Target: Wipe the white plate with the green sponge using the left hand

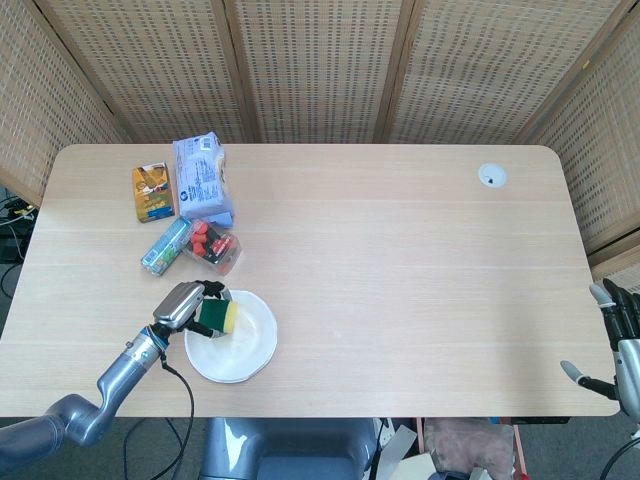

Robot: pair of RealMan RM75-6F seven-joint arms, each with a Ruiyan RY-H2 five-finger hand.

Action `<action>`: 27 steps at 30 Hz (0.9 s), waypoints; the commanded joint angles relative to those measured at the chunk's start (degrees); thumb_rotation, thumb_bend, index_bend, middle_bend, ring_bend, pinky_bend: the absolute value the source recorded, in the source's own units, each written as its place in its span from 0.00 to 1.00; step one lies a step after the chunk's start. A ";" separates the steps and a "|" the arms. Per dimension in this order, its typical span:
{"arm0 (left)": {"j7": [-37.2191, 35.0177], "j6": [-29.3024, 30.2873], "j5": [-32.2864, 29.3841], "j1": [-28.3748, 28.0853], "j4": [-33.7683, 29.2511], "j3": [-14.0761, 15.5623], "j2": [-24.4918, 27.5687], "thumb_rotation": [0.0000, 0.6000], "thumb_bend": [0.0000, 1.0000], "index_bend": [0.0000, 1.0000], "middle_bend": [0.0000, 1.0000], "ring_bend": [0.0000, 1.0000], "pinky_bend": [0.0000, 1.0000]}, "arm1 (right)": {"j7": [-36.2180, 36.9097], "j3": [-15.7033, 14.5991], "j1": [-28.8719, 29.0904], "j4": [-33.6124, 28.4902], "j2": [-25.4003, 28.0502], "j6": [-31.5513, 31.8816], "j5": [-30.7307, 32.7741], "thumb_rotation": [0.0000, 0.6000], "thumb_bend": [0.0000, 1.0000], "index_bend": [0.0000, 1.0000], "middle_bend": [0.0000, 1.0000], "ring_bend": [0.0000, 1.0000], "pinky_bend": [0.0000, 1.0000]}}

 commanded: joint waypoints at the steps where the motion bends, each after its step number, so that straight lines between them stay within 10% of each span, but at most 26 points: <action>1: -1.26 -0.14 -0.22 -0.02 1.98 -0.04 -1.35 1.00 0.00 0.52 0.43 0.37 0.34 | 0.14 0.06 0.02 0.06 0.05 -0.06 0.16 1.00 0.00 0.00 0.00 0.00 0.00; 27: -3.90 3.60 2.31 -0.47 4.31 0.55 -1.76 1.00 0.00 0.53 0.43 0.38 0.34 | 1.16 -0.01 -0.07 -0.05 0.42 0.12 0.03 1.00 0.00 0.00 0.00 0.00 0.00</action>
